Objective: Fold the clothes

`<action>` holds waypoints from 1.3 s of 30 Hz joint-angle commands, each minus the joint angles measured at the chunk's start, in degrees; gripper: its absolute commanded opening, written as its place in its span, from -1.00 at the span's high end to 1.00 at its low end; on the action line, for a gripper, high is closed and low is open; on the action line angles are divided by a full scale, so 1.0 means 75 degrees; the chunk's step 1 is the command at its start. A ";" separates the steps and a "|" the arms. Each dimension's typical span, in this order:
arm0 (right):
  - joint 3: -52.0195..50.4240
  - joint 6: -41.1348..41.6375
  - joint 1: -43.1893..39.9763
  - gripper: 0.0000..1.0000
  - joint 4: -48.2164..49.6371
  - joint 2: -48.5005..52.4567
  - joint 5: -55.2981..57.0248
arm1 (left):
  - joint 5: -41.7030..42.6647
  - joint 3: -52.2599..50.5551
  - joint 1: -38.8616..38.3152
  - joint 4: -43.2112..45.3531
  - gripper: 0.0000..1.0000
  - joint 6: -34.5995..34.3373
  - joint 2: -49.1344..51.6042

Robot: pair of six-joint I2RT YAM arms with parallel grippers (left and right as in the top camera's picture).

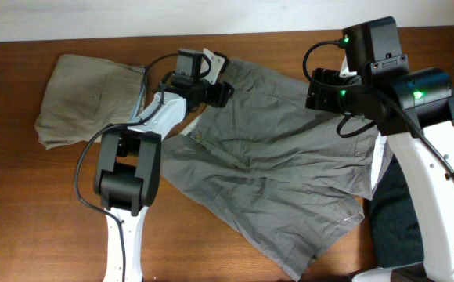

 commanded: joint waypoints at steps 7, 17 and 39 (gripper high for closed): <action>0.0023 0.0067 -0.0029 -0.51 -0.0058 0.0058 0.0318 | 0.0376 0.0408 0.0178 -0.0017 1.00 -0.0251 0.0385; -0.0210 0.0262 -0.0720 -0.58 0.0096 0.2218 0.0519 | 0.0463 0.2197 0.2340 -0.1297 0.47 -0.0822 0.0385; -0.0210 -0.0731 -0.1976 -0.34 0.7490 0.6312 -0.2142 | 0.0038 0.2194 0.2375 -0.6921 -0.73 0.0627 -0.3727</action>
